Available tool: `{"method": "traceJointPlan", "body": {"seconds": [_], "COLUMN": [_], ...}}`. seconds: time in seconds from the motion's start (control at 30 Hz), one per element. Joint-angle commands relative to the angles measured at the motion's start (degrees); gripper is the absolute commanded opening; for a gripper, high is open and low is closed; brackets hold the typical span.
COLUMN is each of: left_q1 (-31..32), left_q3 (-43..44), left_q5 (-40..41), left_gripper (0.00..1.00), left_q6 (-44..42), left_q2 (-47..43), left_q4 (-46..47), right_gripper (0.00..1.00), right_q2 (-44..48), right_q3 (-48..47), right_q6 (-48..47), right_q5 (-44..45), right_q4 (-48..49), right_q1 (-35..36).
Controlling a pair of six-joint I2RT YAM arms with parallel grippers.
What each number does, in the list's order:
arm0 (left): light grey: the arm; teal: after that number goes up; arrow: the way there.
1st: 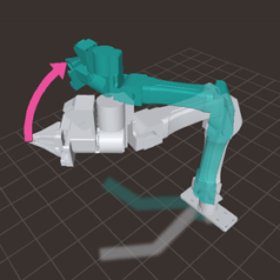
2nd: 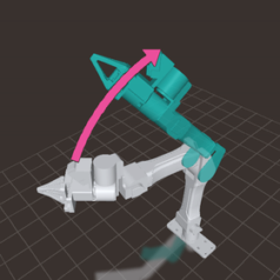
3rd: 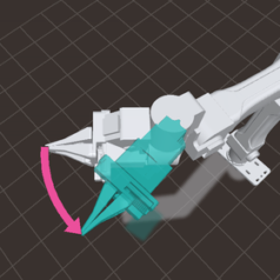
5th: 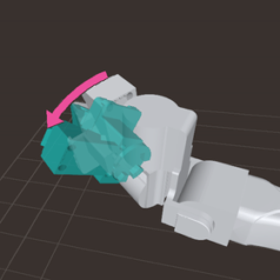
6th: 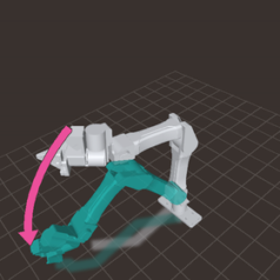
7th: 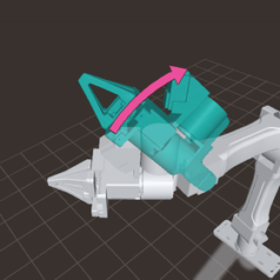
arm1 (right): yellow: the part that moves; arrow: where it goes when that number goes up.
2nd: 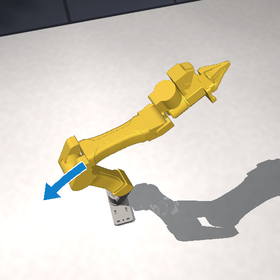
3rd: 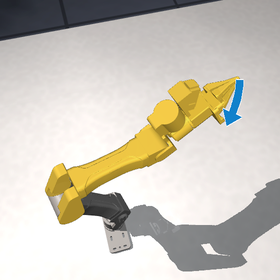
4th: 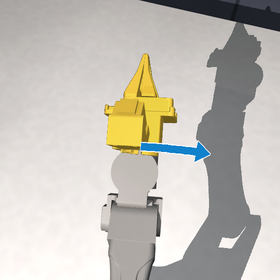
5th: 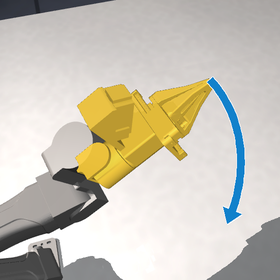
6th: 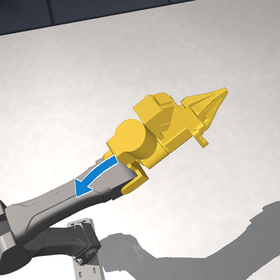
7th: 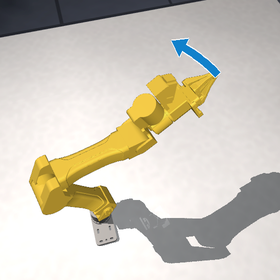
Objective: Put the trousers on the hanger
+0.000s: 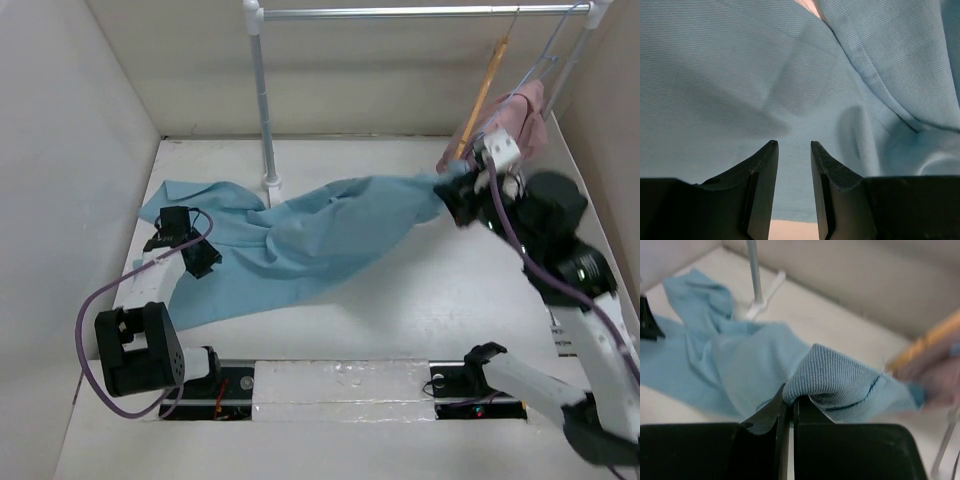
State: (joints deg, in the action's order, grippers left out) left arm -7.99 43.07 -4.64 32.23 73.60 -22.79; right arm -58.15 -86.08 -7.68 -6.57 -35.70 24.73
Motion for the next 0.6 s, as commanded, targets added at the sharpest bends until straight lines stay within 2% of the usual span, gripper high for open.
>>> {"method": "traceJointPlan", "body": {"seconds": [0.0,0.03,0.1,0.2,0.23,0.27,0.3,0.33,0.43,0.47,0.57], "left_q1": [-0.8,-0.8,-0.8,-0.8,-0.8,-0.8,-0.8,-0.8,5.0,8.9,14.4], "left_q3": [0.1,0.6,3.3,8.9,10.4,13.6,15.2,16.4,19.8,20.5,19.3], "left_q5": [-1.7,-1.7,-1.2,-0.7,-0.7,-0.5,-0.6,-0.9,0.0,1.5,3.3], "left_gripper": [0.28,0.29,0.28,0.28,0.28,0.28,0.28,0.28,0.28,0.28,0.28], "left_q6": [-1.5,-1.5,-1.3,-1.1,-1.1,-1.1,-1.0,-1.4,-3.0,-4.4,-5.2], "left_q2": [1.0,1.7,2.4,2.9,3.0,3.1,3.3,3.6,3.4,3.5,4.0], "left_q4": [1.7,1.7,0.8,-0.9,-1.4,-1.7,-2.8,-3.3,-4.4,-5.3,-7.9], "right_gripper": [0.00,0.00,0.01,0.09,0.25,0.37,0.52,0.72,0.84,0.85,0.87], "right_q2": [12.9,17.8,21.0,25.4,26.5,28.2,28.3,27.9,23.4,21.9,16.3], "right_q3": [17.5,21.8,30.2,33.4,33.1,32.4,31.3,28.6,25.2,25.2,27.9], "right_q6": [7.2,10.1,16.6,21.9,22.5,23.1,24.1,23.9,20.6,19.8,16.4], "right_q5": [5.4,8.2,9.1,8.4,9.0,10.2,12.0,15.6,20.9,21.8,24.9], "right_q4": [-6.7,-13.0,-19.0,-27.9,-29.7,-30.6,-31.3,-32.7,-31.6,-30.4,-22.7], "right_q1": [0.3,0.3,-0.2,-0.7,-0.7,-0.7,-0.7,-0.7,-0.7,-0.7,-1.3]}}
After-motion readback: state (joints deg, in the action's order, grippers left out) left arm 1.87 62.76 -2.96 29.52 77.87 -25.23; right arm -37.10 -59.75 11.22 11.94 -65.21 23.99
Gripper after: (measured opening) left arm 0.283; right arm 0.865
